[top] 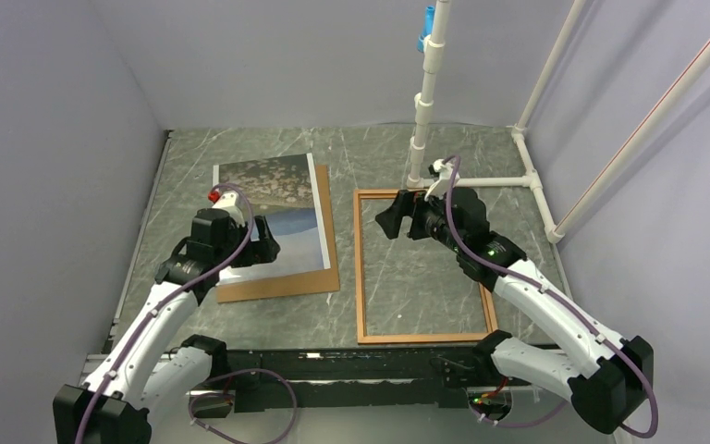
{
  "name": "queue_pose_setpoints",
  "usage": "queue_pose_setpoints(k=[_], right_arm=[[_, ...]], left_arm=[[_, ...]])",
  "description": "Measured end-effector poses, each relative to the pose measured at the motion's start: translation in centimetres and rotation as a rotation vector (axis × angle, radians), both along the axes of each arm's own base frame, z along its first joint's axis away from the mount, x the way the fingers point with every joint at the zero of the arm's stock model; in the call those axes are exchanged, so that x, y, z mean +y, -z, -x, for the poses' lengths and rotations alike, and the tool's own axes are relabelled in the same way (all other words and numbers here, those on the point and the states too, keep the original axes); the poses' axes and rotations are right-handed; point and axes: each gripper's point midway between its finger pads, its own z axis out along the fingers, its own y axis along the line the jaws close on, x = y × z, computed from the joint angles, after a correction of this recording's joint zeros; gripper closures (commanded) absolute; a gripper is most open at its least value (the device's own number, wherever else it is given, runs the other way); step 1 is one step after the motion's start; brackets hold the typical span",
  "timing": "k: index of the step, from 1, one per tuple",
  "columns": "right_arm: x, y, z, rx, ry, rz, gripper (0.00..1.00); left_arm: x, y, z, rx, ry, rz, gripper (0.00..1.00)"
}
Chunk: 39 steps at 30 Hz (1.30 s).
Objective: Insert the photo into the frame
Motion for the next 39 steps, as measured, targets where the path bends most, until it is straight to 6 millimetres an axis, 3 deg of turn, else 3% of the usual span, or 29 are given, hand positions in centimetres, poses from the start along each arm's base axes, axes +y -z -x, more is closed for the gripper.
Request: queue_pose_setpoints(k=[6, 12, 14, 19, 22, 25, 27, 30, 32, 35, 39], right_arm=[[0.1, 0.1, 1.1, 0.049, -0.045, 0.025, 0.00], [-1.9, -2.2, 0.5, 0.003, -0.046, 0.198, 0.00], [-3.4, -2.4, -0.7, -0.024, 0.028, 0.311, 0.00], [-9.4, -0.1, -2.8, -0.055, 0.361, 0.754, 0.00], [-12.0, -0.7, -3.1, -0.130, 0.515, 0.929, 0.00], [-13.1, -2.9, -2.1, -0.267, 0.577, 0.786, 0.00], [-13.4, -5.9, -0.8, -0.421, 0.589, 0.530, 0.00], [-13.2, -10.0, 1.5, -0.632, 0.552, 0.195, 0.00], [-11.6, -12.5, 2.3, -0.711, 0.467, 0.049, 0.00], [-7.7, -13.2, 2.2, -0.702, 0.288, -0.019, 0.00], [-3.6, -12.0, 1.7, -0.583, 0.081, -0.029, 0.00]], left_arm=[[0.2, -1.0, 0.4, 0.009, 0.013, -0.020, 0.01], [0.5, -2.4, 0.2, -0.013, 0.021, -0.048, 0.01], [0.7, -2.2, 0.3, -0.007, 0.022, -0.058, 0.01], [0.8, -2.0, 0.5, 0.001, 0.023, -0.065, 0.01], [0.8, -2.0, 0.6, 0.002, 0.023, -0.065, 0.01], [0.9, -2.1, 0.7, -0.001, 0.021, -0.066, 0.01], [1.0, -2.1, 0.8, -0.001, 0.016, -0.071, 0.01], [1.2, -2.1, 0.9, 0.002, 0.007, -0.079, 0.01], [1.3, -2.1, 0.9, 0.001, 0.003, -0.081, 0.01], [1.3, -2.1, 0.9, 0.002, 0.001, -0.081, 0.01], [1.4, -2.0, 0.8, 0.007, -0.008, -0.081, 0.01]])
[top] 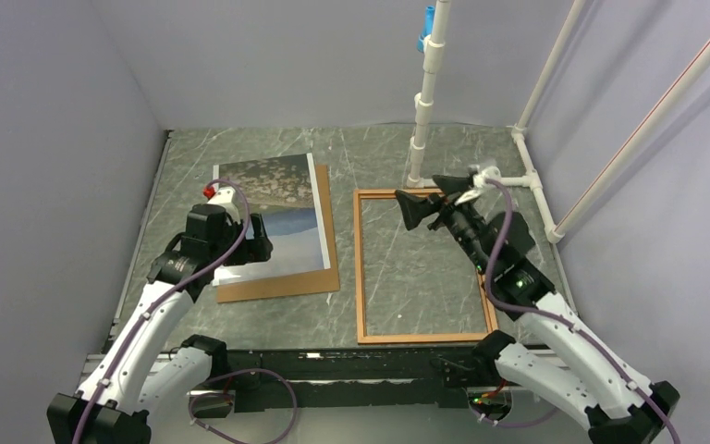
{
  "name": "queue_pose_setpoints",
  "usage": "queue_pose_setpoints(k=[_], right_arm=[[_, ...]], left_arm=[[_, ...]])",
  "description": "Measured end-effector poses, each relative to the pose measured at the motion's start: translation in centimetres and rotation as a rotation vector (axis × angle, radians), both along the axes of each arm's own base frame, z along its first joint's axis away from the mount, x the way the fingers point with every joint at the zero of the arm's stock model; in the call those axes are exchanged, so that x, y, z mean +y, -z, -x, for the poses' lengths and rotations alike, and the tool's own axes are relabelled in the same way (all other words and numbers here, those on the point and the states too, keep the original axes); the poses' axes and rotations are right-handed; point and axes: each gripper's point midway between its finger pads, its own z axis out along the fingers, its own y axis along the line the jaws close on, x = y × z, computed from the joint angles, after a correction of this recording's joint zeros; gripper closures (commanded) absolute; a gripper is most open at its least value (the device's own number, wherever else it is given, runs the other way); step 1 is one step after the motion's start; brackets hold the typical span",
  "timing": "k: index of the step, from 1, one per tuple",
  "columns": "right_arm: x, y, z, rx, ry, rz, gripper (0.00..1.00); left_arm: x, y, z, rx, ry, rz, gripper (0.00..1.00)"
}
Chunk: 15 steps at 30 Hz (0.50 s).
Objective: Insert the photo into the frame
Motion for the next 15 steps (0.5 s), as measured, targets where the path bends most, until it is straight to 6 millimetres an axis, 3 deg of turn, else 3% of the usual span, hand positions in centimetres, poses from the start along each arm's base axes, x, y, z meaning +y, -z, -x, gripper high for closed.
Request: queue_pose_setpoints(k=[6, 15], right_arm=[[1.8, 3.8, -1.8, 0.238, -0.088, 0.029, 0.00], [4.4, 12.0, -4.3, 0.606, -0.079, 0.112, 0.00]], left_arm=[[1.5, 1.3, -0.6, 0.047, -0.096, -0.038, 0.01], [6.9, 3.9, -2.3, 0.140, -0.323, -0.061, 0.01]])
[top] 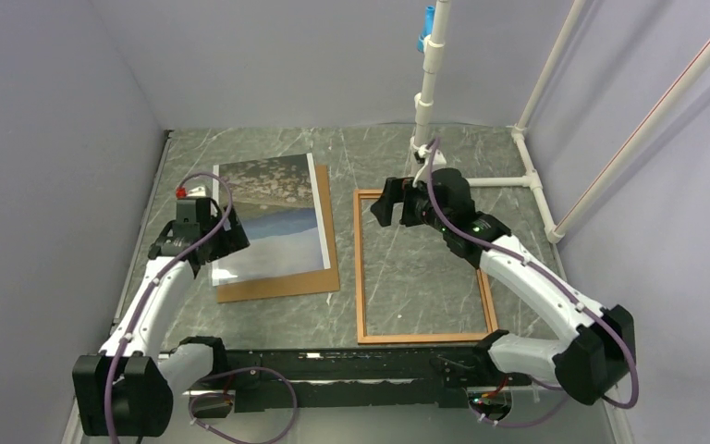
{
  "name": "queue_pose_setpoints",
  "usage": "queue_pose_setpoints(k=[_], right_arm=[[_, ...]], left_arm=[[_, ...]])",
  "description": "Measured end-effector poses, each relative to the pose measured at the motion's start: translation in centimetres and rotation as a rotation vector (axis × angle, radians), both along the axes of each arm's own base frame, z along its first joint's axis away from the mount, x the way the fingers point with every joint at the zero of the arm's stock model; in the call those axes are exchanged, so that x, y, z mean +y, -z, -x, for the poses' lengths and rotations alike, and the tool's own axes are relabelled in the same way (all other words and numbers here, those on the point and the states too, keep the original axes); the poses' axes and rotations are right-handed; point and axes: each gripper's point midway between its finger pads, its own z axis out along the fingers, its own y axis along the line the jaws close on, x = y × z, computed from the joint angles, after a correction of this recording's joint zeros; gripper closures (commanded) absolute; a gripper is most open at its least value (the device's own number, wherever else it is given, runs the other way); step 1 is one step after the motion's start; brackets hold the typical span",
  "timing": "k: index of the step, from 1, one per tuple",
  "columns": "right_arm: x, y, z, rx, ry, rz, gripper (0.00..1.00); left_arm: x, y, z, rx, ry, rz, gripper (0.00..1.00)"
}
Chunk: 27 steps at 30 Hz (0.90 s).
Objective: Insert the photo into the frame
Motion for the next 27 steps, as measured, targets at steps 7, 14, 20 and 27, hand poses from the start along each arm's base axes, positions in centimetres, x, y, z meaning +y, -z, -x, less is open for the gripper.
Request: queue_pose_setpoints(k=[7, 14, 20, 27], right_arm=[[2.5, 5.5, -0.1, 0.179, -0.024, 0.020, 0.00], [6.4, 10.0, -0.1, 0.311, -0.086, 0.032, 0.00], [10.5, 13.3, -0.3, 0.411, -0.155, 0.025, 0.01], [14.8, 15.8, -1.9, 0.478, -0.229, 0.017, 0.02]], left_arm=[[2.8, 0.1, -1.3, -0.030, -0.132, 0.075, 0.01], [5.6, 2.8, -2.2, 0.035, -0.248, 0.175, 0.01], [5.7, 6.5, -2.1, 0.157, -0.269, 0.229, 0.01], [5.6, 7.4, -3.2, 0.150, -0.265, 0.282, 0.01]])
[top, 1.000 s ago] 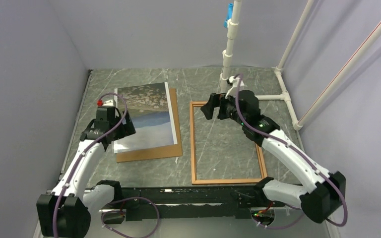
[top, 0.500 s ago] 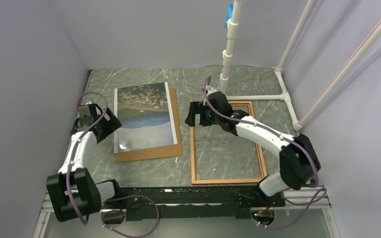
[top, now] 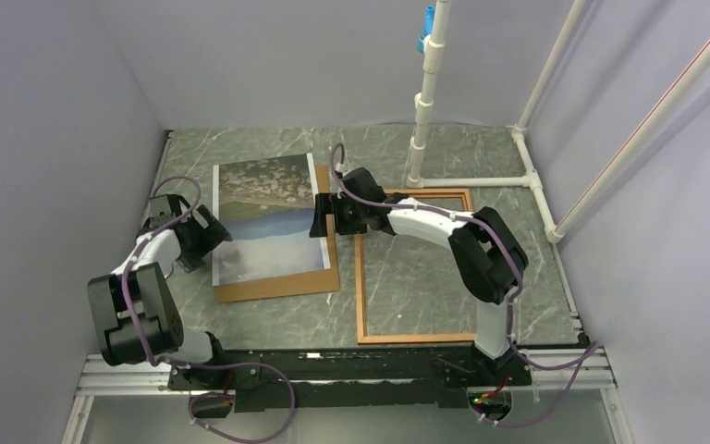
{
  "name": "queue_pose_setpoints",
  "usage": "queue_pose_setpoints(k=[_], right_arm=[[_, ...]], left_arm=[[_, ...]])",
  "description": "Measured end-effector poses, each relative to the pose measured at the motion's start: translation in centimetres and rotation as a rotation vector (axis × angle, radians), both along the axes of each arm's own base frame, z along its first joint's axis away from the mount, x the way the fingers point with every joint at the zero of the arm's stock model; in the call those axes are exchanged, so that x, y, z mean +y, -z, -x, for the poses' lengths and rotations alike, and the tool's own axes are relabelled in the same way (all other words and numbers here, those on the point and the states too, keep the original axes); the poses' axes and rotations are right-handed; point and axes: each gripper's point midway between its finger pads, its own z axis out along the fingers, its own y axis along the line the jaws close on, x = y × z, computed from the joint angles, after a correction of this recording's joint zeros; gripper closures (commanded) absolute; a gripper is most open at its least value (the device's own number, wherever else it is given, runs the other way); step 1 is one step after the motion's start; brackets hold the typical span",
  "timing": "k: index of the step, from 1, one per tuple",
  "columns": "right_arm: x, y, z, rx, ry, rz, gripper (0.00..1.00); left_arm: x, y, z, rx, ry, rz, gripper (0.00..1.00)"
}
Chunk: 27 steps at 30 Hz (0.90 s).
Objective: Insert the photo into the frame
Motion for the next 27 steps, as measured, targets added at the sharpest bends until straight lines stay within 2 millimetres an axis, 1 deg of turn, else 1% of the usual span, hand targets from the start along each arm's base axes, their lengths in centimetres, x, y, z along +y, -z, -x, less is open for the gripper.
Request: queue_pose_setpoints(k=[6, 9, 13, 20, 27], right_arm=[[1.1, 1.4, -0.7, 0.024, -0.012, 0.005, 0.03], [1.4, 2.4, -1.2, 0.036, -0.008, 0.019, 0.03], [1.3, 3.7, -1.1, 0.062, -0.008, 0.041, 0.03], [2.0, 3.7, -0.7, 0.079, -0.016, 0.018, 0.05], [1.6, 3.8, -0.8, 0.054, 0.022, 0.070, 0.03]], left_arm=[[-0.2, 1.2, -0.6, 0.020, 0.005, 0.027, 0.01], [-0.2, 1.1, -1.3, 0.006, 0.007, 0.038, 0.02], [-0.2, 1.0, -1.8, -0.013, 0.009, 0.044, 0.03], [-0.3, 1.0, -2.3, -0.030, 0.015, 0.050, 0.05], [-0.1, 0.9, -2.3, -0.027, 0.012, 0.035, 0.04]])
